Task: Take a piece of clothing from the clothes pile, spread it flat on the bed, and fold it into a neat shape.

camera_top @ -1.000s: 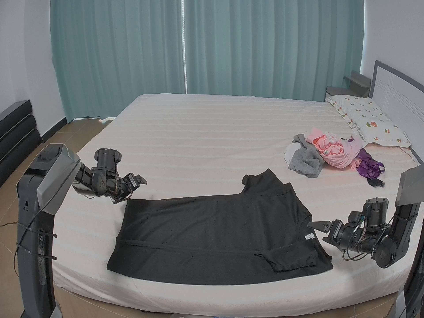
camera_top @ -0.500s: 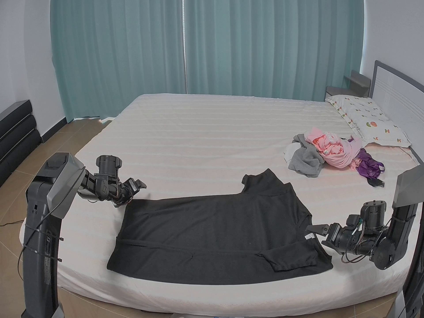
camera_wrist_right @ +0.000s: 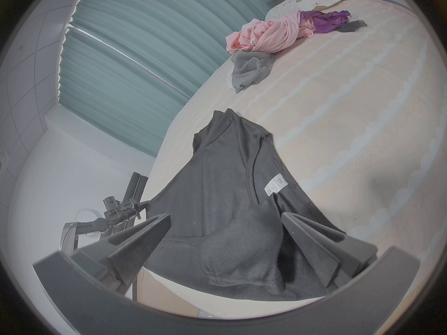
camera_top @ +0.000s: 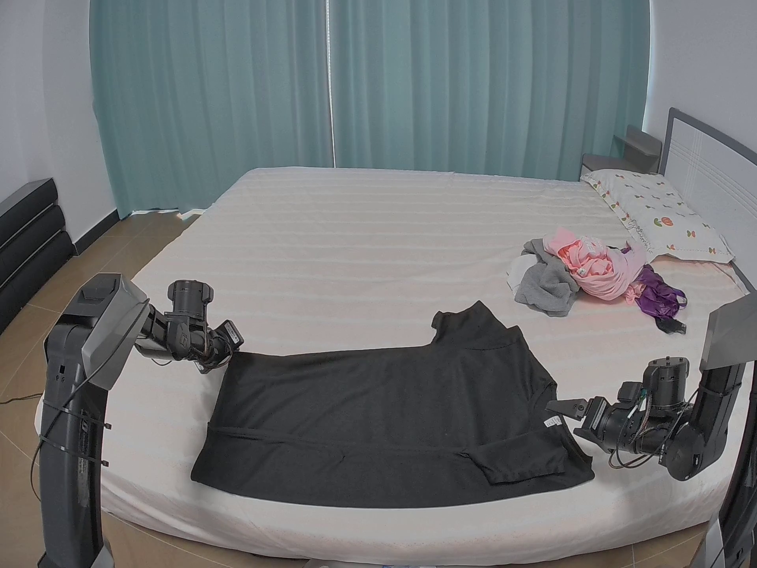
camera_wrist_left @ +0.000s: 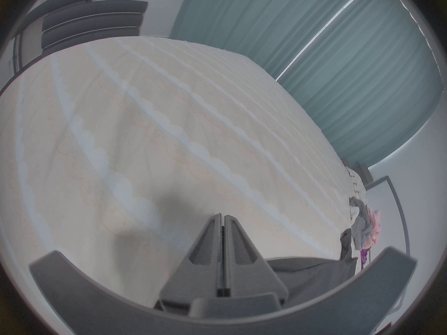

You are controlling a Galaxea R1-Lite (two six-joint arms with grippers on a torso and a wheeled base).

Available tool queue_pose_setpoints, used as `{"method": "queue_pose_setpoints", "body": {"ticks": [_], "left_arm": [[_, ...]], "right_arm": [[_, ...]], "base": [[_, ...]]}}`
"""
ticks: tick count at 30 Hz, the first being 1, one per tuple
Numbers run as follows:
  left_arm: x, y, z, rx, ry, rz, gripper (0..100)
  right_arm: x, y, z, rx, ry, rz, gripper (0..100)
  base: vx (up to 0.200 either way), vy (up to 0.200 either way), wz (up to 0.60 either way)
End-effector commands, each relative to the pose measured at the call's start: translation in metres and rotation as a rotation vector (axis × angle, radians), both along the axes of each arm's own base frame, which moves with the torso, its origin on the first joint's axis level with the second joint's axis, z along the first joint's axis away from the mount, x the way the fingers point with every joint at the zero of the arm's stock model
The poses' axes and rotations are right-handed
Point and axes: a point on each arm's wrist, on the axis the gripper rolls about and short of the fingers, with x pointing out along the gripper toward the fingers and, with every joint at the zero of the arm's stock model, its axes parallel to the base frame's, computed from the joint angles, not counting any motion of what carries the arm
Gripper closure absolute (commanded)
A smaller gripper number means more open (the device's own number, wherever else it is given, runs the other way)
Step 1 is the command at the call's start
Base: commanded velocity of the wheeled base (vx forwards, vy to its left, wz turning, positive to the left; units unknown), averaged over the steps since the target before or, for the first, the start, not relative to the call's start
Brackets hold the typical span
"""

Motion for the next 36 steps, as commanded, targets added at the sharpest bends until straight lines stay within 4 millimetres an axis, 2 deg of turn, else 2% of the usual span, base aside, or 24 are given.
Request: {"method": "queue_pose_setpoints", "body": {"ticks": [1, 6, 18, 24, 29, 34, 36], "left_arm": [[0.001, 0.005, 0.015, -0.001, -0.031, 0.025, 100], [0.001, 0.004, 0.027, 0.0, -0.054, 0.039, 100], [0.0, 0.003, 0.028, 0.001, -0.046, 0.045, 100], [-0.004, 0.001, 0.034, 0.008, -0.046, 0.052, 100], [-0.007, -0.001, 0.039, -0.002, -0.044, 0.059, 100], [-0.009, -0.003, 0.047, -0.015, -0.056, 0.067, 100], [-0.009, -0.003, 0.049, -0.015, -0.059, 0.067, 100]], "right_arm": [[0.002, 0.0, 0.002, 0.001, -0.012, 0.001, 0], [0.002, 0.002, 0.002, 0.001, -0.015, 0.007, 0], [0.011, 0.003, 0.003, -0.005, -0.068, -0.005, 0], [0.031, 0.015, 0.0, -0.04, -0.117, -0.017, 0], [0.053, 0.024, 0.007, -0.043, -0.152, -0.012, 0], [0.076, 0.028, 0.01, -0.054, -0.121, -0.019, 0], [0.091, 0.03, 0.01, -0.064, -0.123, -0.034, 0]], "base": [[0.0, 0.0, 0.0], [0.0, 0.0, 0.0], [0.0, 0.0, 0.0], [0.0, 0.0, 0.0], [0.0, 0.0, 0.0], [0.0, 0.0, 0.0], [0.0, 0.0, 0.0]]}}
